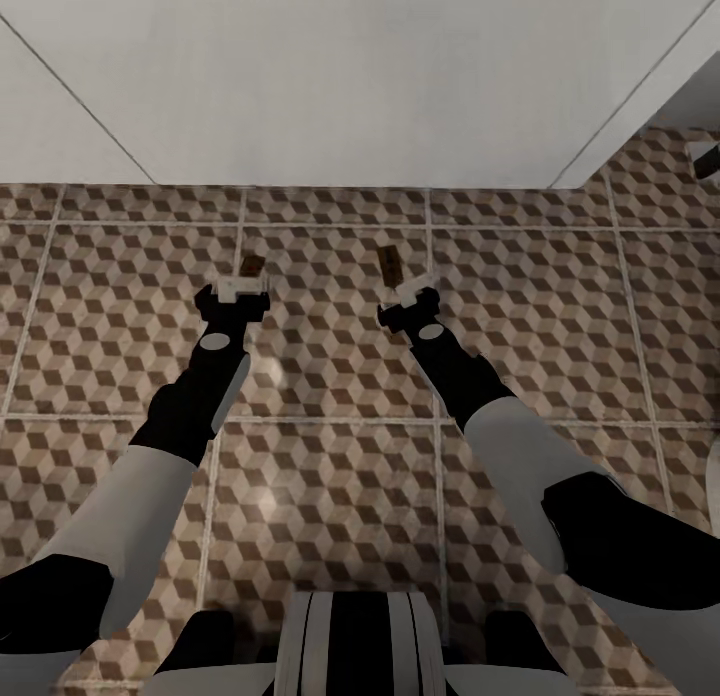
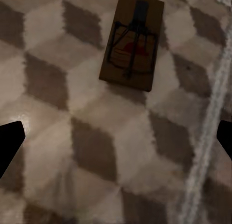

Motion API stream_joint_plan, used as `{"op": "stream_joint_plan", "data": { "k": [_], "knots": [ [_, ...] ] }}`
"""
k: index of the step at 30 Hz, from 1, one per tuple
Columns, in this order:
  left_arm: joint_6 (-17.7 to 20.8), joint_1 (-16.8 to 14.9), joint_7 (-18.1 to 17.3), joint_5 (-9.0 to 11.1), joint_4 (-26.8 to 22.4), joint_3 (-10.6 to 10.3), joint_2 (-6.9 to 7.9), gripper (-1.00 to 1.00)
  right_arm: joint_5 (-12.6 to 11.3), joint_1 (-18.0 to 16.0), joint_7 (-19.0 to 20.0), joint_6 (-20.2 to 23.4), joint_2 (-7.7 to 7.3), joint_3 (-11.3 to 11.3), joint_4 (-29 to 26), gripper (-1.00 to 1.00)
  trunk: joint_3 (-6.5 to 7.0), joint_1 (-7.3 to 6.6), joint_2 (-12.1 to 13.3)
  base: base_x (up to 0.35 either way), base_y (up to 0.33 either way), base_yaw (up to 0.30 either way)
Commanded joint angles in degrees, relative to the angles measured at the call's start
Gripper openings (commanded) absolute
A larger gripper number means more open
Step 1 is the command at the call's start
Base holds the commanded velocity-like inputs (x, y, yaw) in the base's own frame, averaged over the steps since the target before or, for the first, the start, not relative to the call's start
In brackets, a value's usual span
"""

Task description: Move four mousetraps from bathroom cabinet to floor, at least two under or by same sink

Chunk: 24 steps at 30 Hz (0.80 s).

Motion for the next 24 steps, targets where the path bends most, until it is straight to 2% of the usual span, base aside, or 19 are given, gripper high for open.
{"op": "stream_joint_plan", "data": {
  "k": [1, 19, 24],
  "knots": [
    [0.35, -0.03, 0.41, 0.02, -0.09, -0.21, 0.06, 1.00, 0.58, -0.02, -0.25, 0.46, 0.00, 0.16, -0.06, 1.00, -0.03, -0.04, -0.01, -0.327, 0.000, 0.000],
    [0.33, -0.03, 0.35, 0.02, -0.14, -0.34, 0.07, 1.00, 0.58, -0.02, -0.25, 0.47, 0.00, 0.16, 0.16, 1.00, -0.03, -0.04, -0.01, -0.333, 0.000, 0.000],
    [0.33, -0.03, 0.34, 0.02, -0.77, -0.38, 0.07, 1.00, 0.58, -0.02, -0.25, 0.47, 0.00, 0.11, 0.21, 1.00, -0.03, -0.04, -0.01, -0.186, 0.000, 0.000]
  ]
}}
